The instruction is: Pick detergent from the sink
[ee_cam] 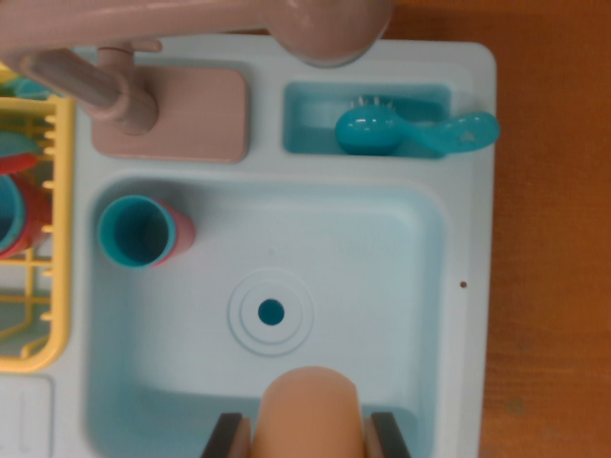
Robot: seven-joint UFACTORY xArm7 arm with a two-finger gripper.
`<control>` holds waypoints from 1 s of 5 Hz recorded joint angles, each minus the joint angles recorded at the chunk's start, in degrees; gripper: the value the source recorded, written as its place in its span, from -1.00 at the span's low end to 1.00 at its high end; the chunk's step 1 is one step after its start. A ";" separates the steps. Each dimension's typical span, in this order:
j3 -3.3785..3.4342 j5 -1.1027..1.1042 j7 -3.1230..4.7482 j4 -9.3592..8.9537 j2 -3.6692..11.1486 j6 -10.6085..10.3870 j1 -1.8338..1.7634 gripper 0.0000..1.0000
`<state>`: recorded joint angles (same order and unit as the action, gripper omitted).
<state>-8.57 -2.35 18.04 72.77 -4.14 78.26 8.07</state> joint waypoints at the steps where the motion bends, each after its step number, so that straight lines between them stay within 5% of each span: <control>1: 0.00 0.00 0.00 0.00 0.00 0.00 0.00 1.00; 2: 0.00 0.16 -0.19 1.52 -0.59 2.09 -0.01 1.00; 5: 0.00 0.31 -0.36 2.86 -1.11 3.95 -0.02 1.00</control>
<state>-8.56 -2.04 17.68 75.63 -5.25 82.21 8.05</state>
